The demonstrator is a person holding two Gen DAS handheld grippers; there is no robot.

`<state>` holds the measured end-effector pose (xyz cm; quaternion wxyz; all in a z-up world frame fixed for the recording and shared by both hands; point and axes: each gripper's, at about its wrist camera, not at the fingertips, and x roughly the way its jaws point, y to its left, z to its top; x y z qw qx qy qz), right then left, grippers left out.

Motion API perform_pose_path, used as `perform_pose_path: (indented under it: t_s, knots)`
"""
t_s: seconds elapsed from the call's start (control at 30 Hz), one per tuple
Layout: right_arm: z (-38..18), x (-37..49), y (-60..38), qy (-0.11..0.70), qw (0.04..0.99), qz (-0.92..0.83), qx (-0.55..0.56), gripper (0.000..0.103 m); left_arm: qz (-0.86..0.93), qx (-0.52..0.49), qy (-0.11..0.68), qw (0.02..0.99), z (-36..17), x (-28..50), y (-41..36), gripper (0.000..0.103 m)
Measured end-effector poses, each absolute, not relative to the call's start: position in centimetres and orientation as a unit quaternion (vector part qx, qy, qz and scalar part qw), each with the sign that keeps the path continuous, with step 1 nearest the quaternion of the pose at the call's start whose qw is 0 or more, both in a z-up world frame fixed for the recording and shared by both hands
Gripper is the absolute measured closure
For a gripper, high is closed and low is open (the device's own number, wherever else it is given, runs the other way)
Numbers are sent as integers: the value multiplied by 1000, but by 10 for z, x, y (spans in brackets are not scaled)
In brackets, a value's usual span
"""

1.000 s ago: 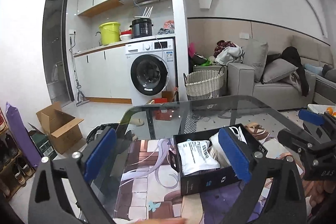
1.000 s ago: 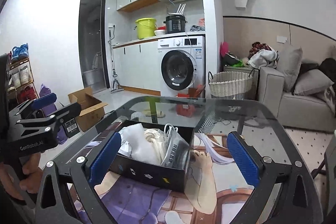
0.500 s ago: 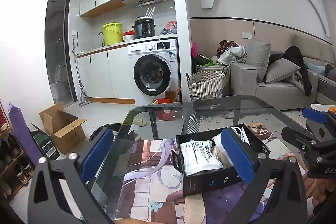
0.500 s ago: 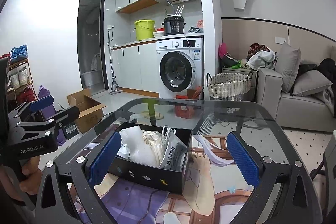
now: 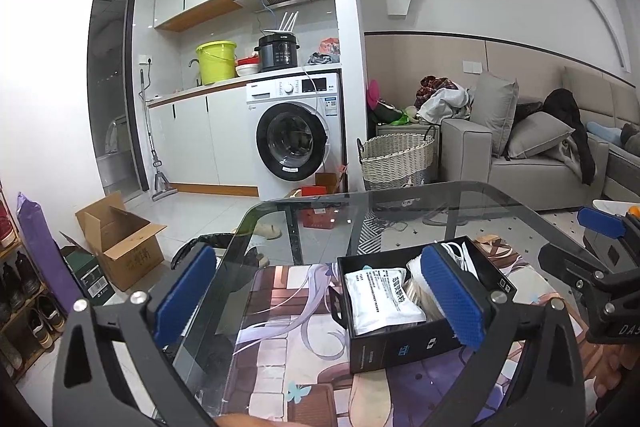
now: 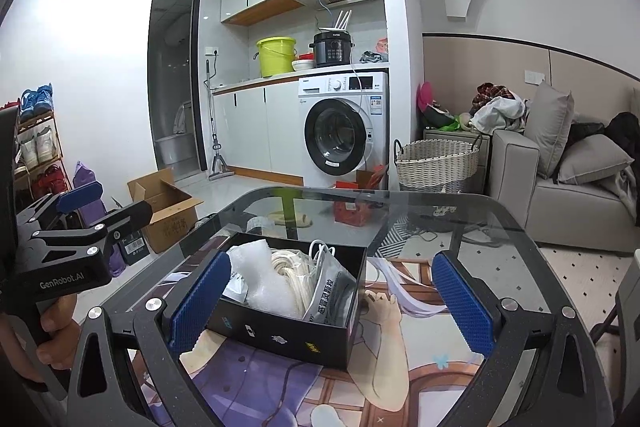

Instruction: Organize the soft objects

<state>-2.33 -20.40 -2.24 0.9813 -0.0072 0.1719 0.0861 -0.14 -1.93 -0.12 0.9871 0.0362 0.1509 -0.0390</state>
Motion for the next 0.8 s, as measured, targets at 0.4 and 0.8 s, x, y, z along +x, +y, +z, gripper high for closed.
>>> perform_pose_path:
  t_s: [0.4, 0.8]
  knots:
    - [-23, -22, -202, 174, 981, 86, -7, 1, -37, 34, 150, 987, 0, -1, -21, 0]
    - [-22, -20, -206, 176, 981, 83, -8, 1, -35, 28, 147, 988, 3, -2, -24, 0]
